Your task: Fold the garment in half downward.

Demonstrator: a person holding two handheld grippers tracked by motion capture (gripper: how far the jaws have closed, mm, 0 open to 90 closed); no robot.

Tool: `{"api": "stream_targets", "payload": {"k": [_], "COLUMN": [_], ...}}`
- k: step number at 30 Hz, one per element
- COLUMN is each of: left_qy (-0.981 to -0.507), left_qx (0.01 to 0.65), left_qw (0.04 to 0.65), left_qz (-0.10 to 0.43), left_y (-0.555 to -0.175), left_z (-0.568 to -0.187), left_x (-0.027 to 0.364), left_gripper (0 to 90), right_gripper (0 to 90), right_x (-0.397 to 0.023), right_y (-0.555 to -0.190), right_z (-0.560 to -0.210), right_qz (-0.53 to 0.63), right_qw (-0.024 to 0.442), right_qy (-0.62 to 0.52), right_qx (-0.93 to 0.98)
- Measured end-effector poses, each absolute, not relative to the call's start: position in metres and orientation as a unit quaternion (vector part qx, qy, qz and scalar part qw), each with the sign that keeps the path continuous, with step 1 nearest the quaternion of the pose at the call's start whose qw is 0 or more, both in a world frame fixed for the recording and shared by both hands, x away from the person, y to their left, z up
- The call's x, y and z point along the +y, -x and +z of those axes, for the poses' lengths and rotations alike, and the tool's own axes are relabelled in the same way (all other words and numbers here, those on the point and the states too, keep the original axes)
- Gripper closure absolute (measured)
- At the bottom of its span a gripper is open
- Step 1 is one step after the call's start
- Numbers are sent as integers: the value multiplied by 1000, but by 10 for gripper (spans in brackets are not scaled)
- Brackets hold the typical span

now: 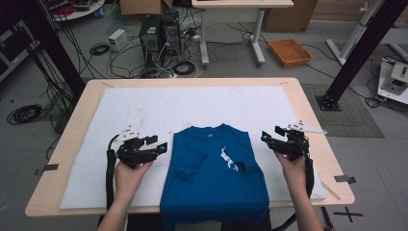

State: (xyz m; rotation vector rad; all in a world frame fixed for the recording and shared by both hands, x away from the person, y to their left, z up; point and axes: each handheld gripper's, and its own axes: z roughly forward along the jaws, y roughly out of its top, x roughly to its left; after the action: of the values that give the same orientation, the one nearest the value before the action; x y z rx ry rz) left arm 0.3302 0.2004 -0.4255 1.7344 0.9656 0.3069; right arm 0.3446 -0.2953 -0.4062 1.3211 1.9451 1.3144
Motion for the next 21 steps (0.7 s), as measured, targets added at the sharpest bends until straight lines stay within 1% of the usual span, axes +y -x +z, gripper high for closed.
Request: {"api": "stream_targets", "payload": {"k": [2,3,4,5,6,7,8,10,12,13,17,18,21], "left_qy": [-732,-732,-738,-738,-740,-744,-744,-752,-752,-753,-754,-756,-757], "left_qx": [413,416,420,420,422,428,428,434,436,436,438,446,454], "left_qw": [528,525,515,515,511,502,502,487,485,483,479,468,458], "left_qz": [124,122,119,119,117,108,108,97,97,95,99,104,108], "left_y": [-333,-335,-339,-339,-341,-345,-345,-349,-349,-350,-352,-354,-356], "left_z": [-428,-430,-433,-433,-434,-439,-439,-444,-445,-446,-447,-449,-451], "left_x": [195,191,183,183,179,172,172,166,164,163,160,158,156], "left_gripper": [421,451,451,459,459,487,494,546,549,581,581,581,561], "right_gripper": [376,403,420,435,435,460,467,489,501,524,554,565,569], "right_x": [-294,-291,-290,-288,-288,-283,-281,-277,-274,-270,-265,-262,-260], "right_y": [-346,-348,-349,-351,-351,-354,-355,-357,-358,-360,-362,-365,-367], "right_z": [-408,-412,-414,-415,-415,-419,-421,-425,-427,-430,-434,-437,-439], "right_qz": [473,468,465,461,461,454,451,446,443,434,422,417,410], "right_qw": [219,217,214,211,211,204,199,189,187,178,166,160,157], "right_qy": [-480,-483,-487,-489,-489,-491,-491,-495,-493,-495,-496,-501,-503], "right_qx": [706,708,708,710,710,715,718,722,725,731,740,741,744]}}
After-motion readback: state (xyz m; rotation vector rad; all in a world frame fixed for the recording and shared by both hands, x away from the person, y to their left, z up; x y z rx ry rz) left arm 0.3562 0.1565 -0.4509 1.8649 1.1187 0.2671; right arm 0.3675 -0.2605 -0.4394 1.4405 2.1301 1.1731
